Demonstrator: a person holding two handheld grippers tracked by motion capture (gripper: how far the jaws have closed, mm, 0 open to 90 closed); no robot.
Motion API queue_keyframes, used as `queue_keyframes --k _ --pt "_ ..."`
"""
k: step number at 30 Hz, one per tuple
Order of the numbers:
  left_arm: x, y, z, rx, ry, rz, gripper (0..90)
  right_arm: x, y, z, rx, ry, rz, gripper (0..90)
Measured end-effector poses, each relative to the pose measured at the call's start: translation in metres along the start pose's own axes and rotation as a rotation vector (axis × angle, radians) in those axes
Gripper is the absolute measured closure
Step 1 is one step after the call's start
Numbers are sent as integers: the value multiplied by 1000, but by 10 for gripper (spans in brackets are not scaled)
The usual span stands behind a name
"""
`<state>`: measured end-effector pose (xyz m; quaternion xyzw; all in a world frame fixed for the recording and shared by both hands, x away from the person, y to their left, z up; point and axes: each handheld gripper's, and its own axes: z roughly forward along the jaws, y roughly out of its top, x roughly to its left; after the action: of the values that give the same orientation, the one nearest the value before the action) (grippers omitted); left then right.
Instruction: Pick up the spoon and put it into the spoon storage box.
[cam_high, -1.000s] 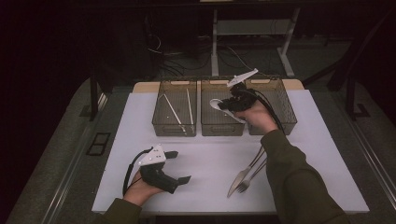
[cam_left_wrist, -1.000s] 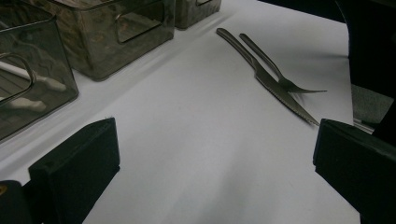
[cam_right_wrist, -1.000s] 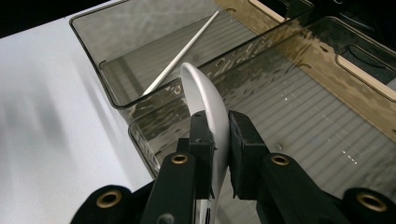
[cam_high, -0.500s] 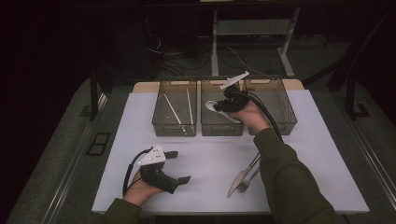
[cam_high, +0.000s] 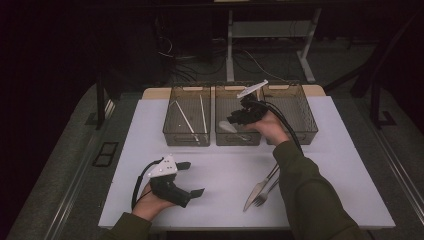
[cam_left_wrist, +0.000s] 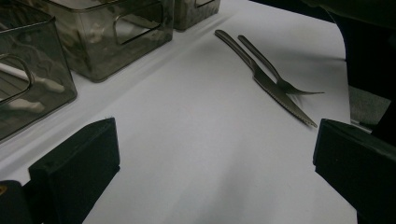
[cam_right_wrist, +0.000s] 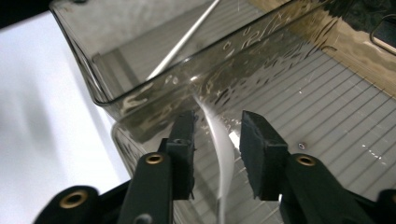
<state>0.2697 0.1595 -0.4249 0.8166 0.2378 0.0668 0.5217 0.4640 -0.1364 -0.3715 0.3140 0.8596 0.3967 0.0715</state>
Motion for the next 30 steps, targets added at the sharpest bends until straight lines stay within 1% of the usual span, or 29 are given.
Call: queue_keyframes --k 3,4,7,9,11,12,16,19,22,25,28,30 --pt "0 0 0 0 2 0 0 0 -2 -8 -18 -5 13 592" --pt "0 0 0 0 2 3 0 0 -3 -11 -26 5 15 575" --pt "0 0 0 1 2 2 0 2 -8 -22 -44 3 24 518" --pt "0 0 0 1 4 4 0 3 -11 -31 -60 6 44 509" --pt "0 0 0 5 5 7 0 4 -16 -39 -81 17 52 492" --pt "0 0 0 6 6 7 0 5 -18 -44 -85 22 52 488" --pt "0 0 0 6 8 3 0 11 -28 -61 -96 12 42 483" --pt "1 -1 -1 7 9 2 0 15 -37 -72 -99 3 28 498" --pt "1 -1 -1 8 11 1 0 19 -49 -83 -93 5 39 525" --pt "1 -1 -1 8 12 2 0 23 -62 -92 -102 -4 30 578" --pt "1 -1 -1 9 13 2 0 26 -74 -100 -97 -18 19 628" --pt "1 -1 -1 10 14 1 0 28 -82 -105 -94 -25 20 652"
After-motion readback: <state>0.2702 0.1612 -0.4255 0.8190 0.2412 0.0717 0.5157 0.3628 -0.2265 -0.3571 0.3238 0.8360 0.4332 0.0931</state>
